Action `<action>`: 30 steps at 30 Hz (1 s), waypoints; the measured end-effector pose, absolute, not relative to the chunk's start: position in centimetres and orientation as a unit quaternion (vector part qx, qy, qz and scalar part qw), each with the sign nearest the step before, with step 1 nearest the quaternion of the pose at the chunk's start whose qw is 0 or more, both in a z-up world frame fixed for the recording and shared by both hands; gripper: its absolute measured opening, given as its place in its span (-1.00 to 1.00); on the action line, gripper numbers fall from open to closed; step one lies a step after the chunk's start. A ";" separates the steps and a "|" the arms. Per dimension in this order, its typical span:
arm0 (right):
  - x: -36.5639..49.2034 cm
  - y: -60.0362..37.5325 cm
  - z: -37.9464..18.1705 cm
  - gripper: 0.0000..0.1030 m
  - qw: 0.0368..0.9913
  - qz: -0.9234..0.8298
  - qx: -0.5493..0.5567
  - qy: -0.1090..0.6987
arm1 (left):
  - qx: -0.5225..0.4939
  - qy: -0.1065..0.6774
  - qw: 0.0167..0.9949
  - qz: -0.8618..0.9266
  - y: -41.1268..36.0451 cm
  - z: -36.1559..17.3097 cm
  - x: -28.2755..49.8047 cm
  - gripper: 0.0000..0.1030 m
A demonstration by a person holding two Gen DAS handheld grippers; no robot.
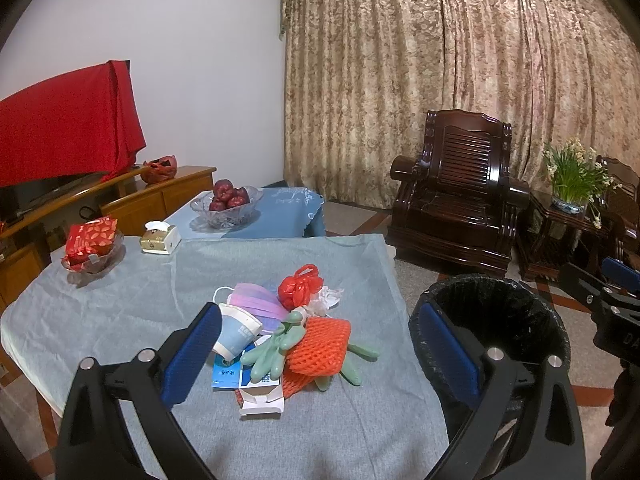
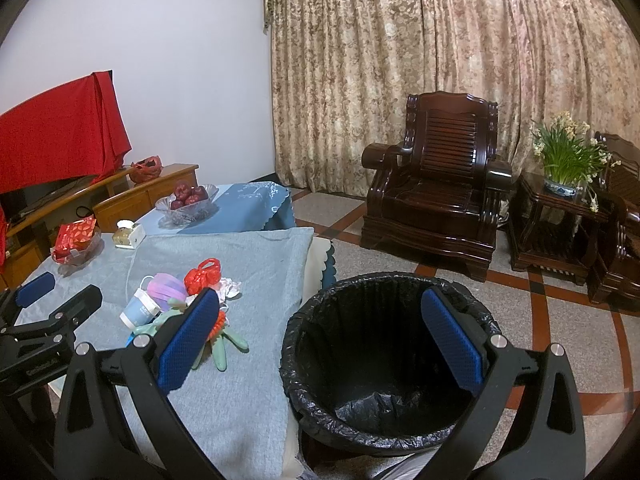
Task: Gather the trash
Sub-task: 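Grasp the orange mesh net with the right gripper while the left gripper approaches the green glove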
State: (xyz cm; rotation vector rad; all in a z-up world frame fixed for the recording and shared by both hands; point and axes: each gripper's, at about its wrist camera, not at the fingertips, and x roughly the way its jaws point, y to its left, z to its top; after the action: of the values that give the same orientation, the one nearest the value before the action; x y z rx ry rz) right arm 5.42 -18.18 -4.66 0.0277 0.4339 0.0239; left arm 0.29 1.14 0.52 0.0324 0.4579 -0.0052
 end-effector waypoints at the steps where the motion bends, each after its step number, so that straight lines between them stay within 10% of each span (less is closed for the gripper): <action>1: 5.4 -18.2 -4.7 0.91 0.976 0.012 0.014 0.215 | 0.016 0.227 0.974 -0.002 1.2 0.5 0.3 0.88; 30: 14.4 -8.2 -13.1 0.90 0.954 0.108 0.010 0.280 | 0.023 0.260 0.961 0.091 12.3 -6.5 5.1 0.88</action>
State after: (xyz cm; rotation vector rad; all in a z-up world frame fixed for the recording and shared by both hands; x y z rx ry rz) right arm 14.43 -8.23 -13.06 0.0202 0.5697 0.2197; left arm 5.12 12.32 -6.54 0.0457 0.5270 0.1849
